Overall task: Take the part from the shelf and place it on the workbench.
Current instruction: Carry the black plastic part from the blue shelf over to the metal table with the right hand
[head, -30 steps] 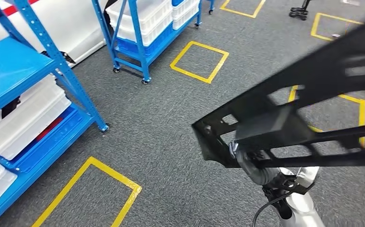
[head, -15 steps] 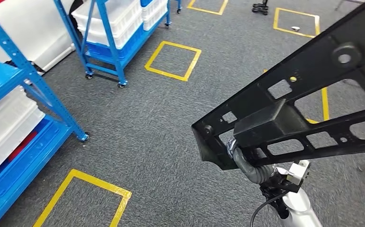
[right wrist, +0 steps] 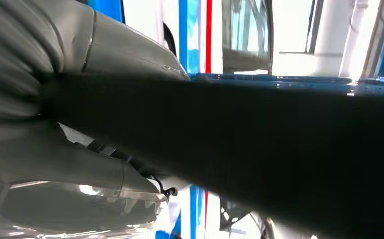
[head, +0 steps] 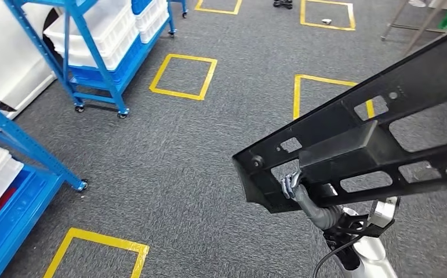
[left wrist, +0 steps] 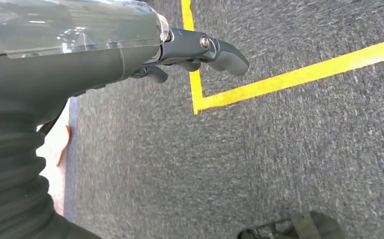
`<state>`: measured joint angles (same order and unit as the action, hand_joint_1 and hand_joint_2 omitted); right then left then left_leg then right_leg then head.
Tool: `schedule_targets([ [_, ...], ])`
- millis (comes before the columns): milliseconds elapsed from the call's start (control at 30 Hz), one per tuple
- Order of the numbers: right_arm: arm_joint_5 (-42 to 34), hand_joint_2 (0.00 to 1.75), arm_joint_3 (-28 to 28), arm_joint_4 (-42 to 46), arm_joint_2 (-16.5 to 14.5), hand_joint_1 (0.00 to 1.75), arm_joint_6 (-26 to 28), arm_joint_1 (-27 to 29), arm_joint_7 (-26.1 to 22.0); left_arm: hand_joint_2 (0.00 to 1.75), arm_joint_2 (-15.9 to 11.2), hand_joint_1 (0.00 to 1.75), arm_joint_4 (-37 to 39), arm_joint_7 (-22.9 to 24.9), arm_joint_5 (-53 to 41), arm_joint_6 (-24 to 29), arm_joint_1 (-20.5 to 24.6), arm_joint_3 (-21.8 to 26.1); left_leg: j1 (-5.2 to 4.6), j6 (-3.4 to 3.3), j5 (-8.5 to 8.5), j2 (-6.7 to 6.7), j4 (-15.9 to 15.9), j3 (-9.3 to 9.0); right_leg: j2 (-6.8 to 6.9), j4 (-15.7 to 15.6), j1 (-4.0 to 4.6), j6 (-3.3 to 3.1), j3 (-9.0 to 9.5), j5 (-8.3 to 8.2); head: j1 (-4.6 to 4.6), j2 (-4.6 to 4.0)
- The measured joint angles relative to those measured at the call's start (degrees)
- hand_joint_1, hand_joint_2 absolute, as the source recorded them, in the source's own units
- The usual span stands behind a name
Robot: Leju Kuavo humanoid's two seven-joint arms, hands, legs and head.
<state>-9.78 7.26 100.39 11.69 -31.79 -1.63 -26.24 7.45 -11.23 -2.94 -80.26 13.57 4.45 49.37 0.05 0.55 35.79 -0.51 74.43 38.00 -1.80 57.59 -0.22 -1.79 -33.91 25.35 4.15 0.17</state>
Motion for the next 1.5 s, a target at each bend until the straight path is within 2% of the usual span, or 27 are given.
schedule_targets([
  [33, -0.04, 1.75, -0.06, 0.03, -0.01, 1.75, -0.08, 0.08, 0.09, 1.75, 0.0, 0.0, 0.0, 0.03, 0.0, -0.02, -0.03, 0.0, 0.1, 0.03, -1.38, 0.06, -1.24, -0.43, -0.75, 0.11, -0.03, 0.04, 0.01, 0.02, 0.0, 0.0],
  [67, -0.04, 1.75, -0.12, 0.07, -0.01, 1.75, -0.13, 0.12, 0.16, 1.75, 0.0, 0.0, 0.0, 0.05, 0.0, -0.02, -0.04, 0.0, 0.25, 0.04, -3.58, 0.36, -4.48, -1.79, -1.49, 0.3, -0.08, 0.15, 0.03, 0.08, 0.0, 0.0],
  [133, 0.97, 1.75, -0.23, 0.15, -0.03, 1.75, 0.48, 0.08, 0.64, 1.75, 0.02, 0.0, 0.0, 0.03, 0.04, -0.03, -0.03, 0.0, 0.63, 0.0, -7.04, 2.33, -12.14, -5.01, -2.73, 0.95, -0.12, 0.58, -0.24, 0.32, 0.0, 0.0],
  [200, 5.64, 1.75, -0.34, 0.22, -0.08, 1.75, 3.25, -0.02, 1.95, 1.75, 0.07, 0.0, 0.0, -0.11, 0.28, -0.04, -0.04, 0.01, 0.69, -0.34, -7.73, 3.72, -15.43, -6.36, -3.82, 1.42, -0.15, 1.32, -0.8, 0.32, 0.0, 0.0],
  [267, 11.72, 1.75, -0.4, 0.17, -0.12, 1.75, 6.72, 0.19, 3.23, 1.75, 0.14, 0.0, 0.0, -0.25, 0.58, -0.04, 0.0, 0.03, 0.5, -1.07, -7.88, 3.01, -15.72, -6.46, -4.68, 1.43, -0.31, 2.13, -1.19, 0.09, 0.0, 0.0],
  [333, 14.07, 1.75, -0.44, 0.09, -0.13, 1.75, 8.22, 0.57, 3.14, 1.75, 0.25, 0.0, 0.0, -0.27, 0.67, -0.03, 0.04, 0.04, 0.49, -1.9, -8.33, 2.03, -16.2, -6.54, -3.17, 2.71, -0.4, 2.67, -1.9, 1.01, 0.0, 0.0],
  [400, 12.01, 1.75, -0.57, 0.09, -0.15, 1.75, 7.65, 0.64, 1.67, 1.75, 0.33, 0.0, 0.0, -0.24, 0.62, -0.02, -0.01, 0.04, 0.38, -2.42, -8.56, 0.99, -16.52, -6.54, -0.26, 8.26, -0.42, 3.05, -4.48, 4.16, 0.0, 0.0],
  [467, 8.72, 1.75, -0.98, 0.11, -0.2, 1.75, 6.33, 0.62, 0.64, 1.75, 0.36, 0.0, 0.0, -0.09, 0.52, -0.03, -0.11, 0.04, 0.13, -2.63, -8.5, -0.16, -16.52, -6.49, 1.07, 15.55, -0.57, 3.38, -7.94, 7.21, 0.0, 0.0],
  [500, 8.3, 1.75, -1.25, 0.15, -0.22, 1.75, 6.17, 0.68, 0.78, 1.75, 0.36, 0.0, 0.0, 0.0, 0.49, -0.05, -0.13, 0.04, 0.04, -2.66, -8.43, -0.76, -16.51, -6.52, 1.29, 17.23, -0.63, 3.45, -8.74, 7.42, 0.0, 0.0],
  [533, 9.22, 1.75, -1.44, 0.2, -0.22, 1.75, 6.61, 0.69, 1.31, 1.75, 0.36, 0.0, 0.0, 0.07, 0.5, -0.08, -0.12, 0.04, -0.03, -2.66, -8.35, -1.38, -16.51, -6.58, 1.48, 16.72, -0.65, 3.45, -8.44, 6.58, 0.0, 0.0],
  [567, 11.25, 1.75, -1.56, 0.23, -0.22, 1.75, 7.54, 0.68, 2.02, 1.75, 0.37, 0.0, 0.0, 0.09, 0.55, -0.13, -0.07, 0.04, -0.07, -2.6, -8.25, -1.97, -16.51, -6.69, 1.81, 13.89, -0.61, 3.35, -6.94, 4.87, 0.0, 0.0],
  [633, 15.87, 1.75, -1.59, 0.22, -0.21, 1.75, 9.63, 0.64, 2.97, 1.75, 0.38, 0.0, 0.0, 0.0, 0.66, -0.19, 0.05, 0.04, -0.25, -2.27, -7.99, -3.01, -16.49, -6.94, 3.78, 5.59, -0.15, 2.79, -2.58, 1.67, 0.0, 0.0],
  [700, 17.28, 1.75, -1.6, 0.19, -0.27, 1.75, 10.43, 0.65, 2.46, 1.75, 0.39, 0.0, 0.0, -0.13, 0.68, -0.2, 0.17, 0.04, -0.46, -1.81, -7.74, -3.82, -16.47, -7.05, 5.02, 1.24, 0.46, 2.11, -0.5, 0.74, 0.0, 0.0],
  [800, 15.23, 1.75, -1.81, 0.21, -0.3, 1.75, 10.29, 0.66, 1.04, 1.75, 0.45, 0.0, 0.0, -0.18, 0.67, -0.19, 0.43, 0.05, -0.45, -1.02, -7.38, -4.74, -16.59, -7.43, 3.66, 0.59, 0.55, 1.27, -0.38, 0.59, 0.01, 0.0],
  [867, 13.63, 1.75, -1.98, 0.28, -0.3, 1.75, 9.77, 0.57, 0.67, 1.75, 0.48, 0.0, 0.0, -0.18, 0.63, -0.16, 0.57, 0.05, -0.4, -0.49, -5.78, -3.12, -14.36, -6.71, 2.7, -0.19, 0.13, 0.6, 0.15, 0.22, 0.01, 0.0],
  [933, 11.44, 1.75, -2.13, 0.37, -0.31, 1.75, 8.84, 0.41, 0.34, 1.75, 0.47, 0.0, 0.0, -0.15, 0.54, -0.16, 0.56, 0.04, -0.27, -0.26, -2.42, -0.71, -7.6, -3.52, 1.67, -0.46, -0.02, 0.17, 0.38, 0.11, 0.01, 0.0],
  [967, 10.55, 1.75, -2.19, 0.38, -0.33, 1.75, 8.43, 0.37, 0.31, 1.75, 0.46, 0.0, 0.0, -0.11, 0.5, -0.16, 0.5, 0.05, -0.21, -0.18, -1.01, -0.22, -3.88, -1.64, 1.09, -0.43, 0.02, 0.05, 0.38, 0.13, 0.02, 0.0],
  [1000, 9.96, 1.75, -2.25, 0.4, -0.36, 1.75, 8.14, 0.37, 0.51, 1.75, 0.46, 0.0, 0.0, -0.05, 0.45, -0.16, 0.42, 0.05, -0.13, -0.08, -0.35, 0.0, -1.19, -0.18, 0.37, -0.38, 0.03, 0.02, 0.39, 0.15, 0.02, 0.0],
  [1033, 10.17, 1.75, -2.29, 0.39, -0.39, 1.75, 8.13, 0.38, 1.04, 1.75, 0.44, 0.0, 0.0, 0.0, 0.41, -0.17, 0.34, 0.06, -0.05, 0.01, -0.94, 0.05, -0.72, 0.26, -0.36, -0.3, 0.03, 0.02, 0.42, 0.19, 0.02, 0.0],
  [1100, 12.64, 1.75, -2.37, 0.27, -0.42, 1.75, 9.11, 0.4, 2.53, 1.75, 0.37, 0.0, 0.0, 0.07, 0.24, -0.17, 0.32, 0.07, 0.23, 0.07, -4.88, 0.64, -6.15, -1.93, -1.84, 0.01, -0.07, 0.27, 0.5, 0.36, 0.02, 0.0],
  [1167, 16.1, 1.75, -2.38, -0.1, -0.42, 1.75, 11.03, 0.47, 3.33, 1.75, 0.32, 0.0, 0.0, 0.07, 0.09, -0.2, 0.39, 0.05, 0.58, -0.07, -7.82, 2.64, -13.2, -5.0, -3.07, 0.64, -0.02, 0.8, 0.23, 0.65, 0.01, 0.0],
  [1233, 17.61, 1.75, -2.38, -0.45, -0.42, 1.75, 12.25, 0.58, 3.11, 1.75, 0.32, 0.0, 0.0, 0.06, 0.05, -0.22, 0.45, 0.04, 0.55, -0.48, -8.17, 3.65, -15.63, -5.92, -4.06, 1.06, -0.07, 1.49, -0.36, 0.67, -0.01, 0.0],
  [1267, 17.27, 1.75, -2.38, -0.52, -0.42, 1.75, 12.34, 0.66, 2.68, 1.75, 0.33, 0.0, 0.0, 0.05, 0.05, -0.21, 0.48, 0.04, 0.46, -0.85, -8.33, 3.22, -15.8, -5.91, -4.55, 1.06, -0.17, 1.87, -0.58, 0.55, -0.02, 0.0],
  [1300, 16.4, 1.75, -2.42, -0.55, -0.42, 1.75, 12.26, 0.76, 2.04, 1.75, 0.32, 0.0, 0.0, 0.06, 0.04, -0.19, 0.5, 0.05, 0.42, -1.23, -8.52, 2.69, -15.99, -5.92, -4.5, 1.13, -0.33, 2.21, -0.73, 0.55, -0.02, 0.0],
  [1367, 13.88, 1.75, -2.73, -0.44, -0.46, 1.75, 12.12, 0.72, 0.67, 1.75, 0.31, 0.0, 0.0, 0.04, 0.03, -0.08, 0.55, 0.06, 0.46, -2.0, -8.88, 1.65, -16.52, -6.08, -2.3, 3.1, -0.31, 2.77, -1.73, 1.85, -0.02, 0.0],
  [1433, 12.62, 1.75, -3.2, -0.16, -0.55, 1.75, 12.31, 0.45, 0.35, 1.75, 0.28, 0.0, 0.0, 0.0, 0.02, -0.01, 0.46, 0.07, 0.36, -2.42, -8.94, 0.59, -16.77, -6.19, 0.52, 9.13, -0.28, 3.16, -4.64, 5.02, -0.02, 0.0],
  [1500, 13.76, 1.75, -3.44, -0.03, -0.63, 1.75, 12.61, 0.51, 1.47, 1.75, 0.26, 0.0, 0.0, -0.01, 0.01, -0.01, 0.27, 0.08, 0.19, -2.55, -8.79, -0.63, -16.76, -6.22, 1.28, 15.56, -0.46, 3.42, -7.93, 7.28, -0.02, 0.0],
])
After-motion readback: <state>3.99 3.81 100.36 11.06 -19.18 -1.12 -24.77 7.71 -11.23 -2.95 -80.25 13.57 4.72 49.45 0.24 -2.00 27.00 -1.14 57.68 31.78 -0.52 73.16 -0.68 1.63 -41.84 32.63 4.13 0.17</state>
